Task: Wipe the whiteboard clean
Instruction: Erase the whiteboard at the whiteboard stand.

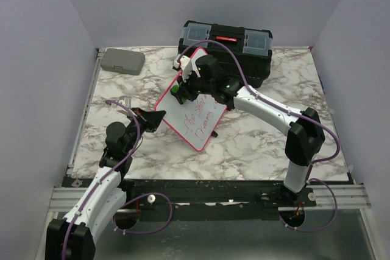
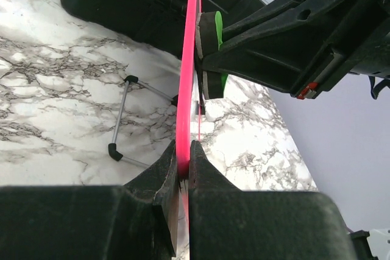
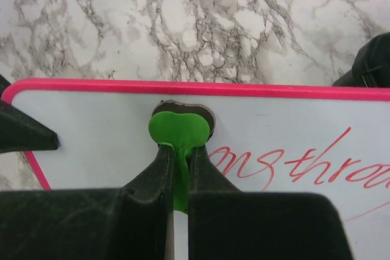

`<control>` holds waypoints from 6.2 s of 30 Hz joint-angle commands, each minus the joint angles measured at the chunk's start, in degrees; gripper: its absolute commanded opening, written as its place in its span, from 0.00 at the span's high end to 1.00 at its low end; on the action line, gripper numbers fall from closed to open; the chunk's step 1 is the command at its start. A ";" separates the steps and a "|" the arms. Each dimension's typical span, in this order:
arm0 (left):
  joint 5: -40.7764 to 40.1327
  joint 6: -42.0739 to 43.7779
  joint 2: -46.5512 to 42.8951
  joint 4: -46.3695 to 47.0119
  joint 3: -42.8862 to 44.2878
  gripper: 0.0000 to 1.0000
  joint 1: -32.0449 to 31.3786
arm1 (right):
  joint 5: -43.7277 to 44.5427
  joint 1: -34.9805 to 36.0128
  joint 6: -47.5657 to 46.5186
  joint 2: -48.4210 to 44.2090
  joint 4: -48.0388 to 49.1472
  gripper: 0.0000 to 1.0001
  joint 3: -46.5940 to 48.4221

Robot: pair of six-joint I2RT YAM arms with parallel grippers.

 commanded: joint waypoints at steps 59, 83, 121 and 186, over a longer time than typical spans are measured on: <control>6.67 2.61 -0.79 1.04 1.79 1.00 -1.42 | 1.52 -0.05 -4.44 -0.19 -0.44 0.99 -1.07; 7.13 3.23 -0.88 1.13 1.88 1.00 -1.44 | -10.24 -0.05 -14.85 -1.02 -9.53 0.99 -3.20; 7.13 2.75 -1.10 0.87 1.82 1.00 -1.42 | 7.20 1.20 -8.38 -2.08 -4.67 0.99 -5.18; 7.90 2.56 -0.54 1.10 2.39 1.00 -1.42 | 8.17 1.17 -6.43 1.99 -5.49 0.99 -4.92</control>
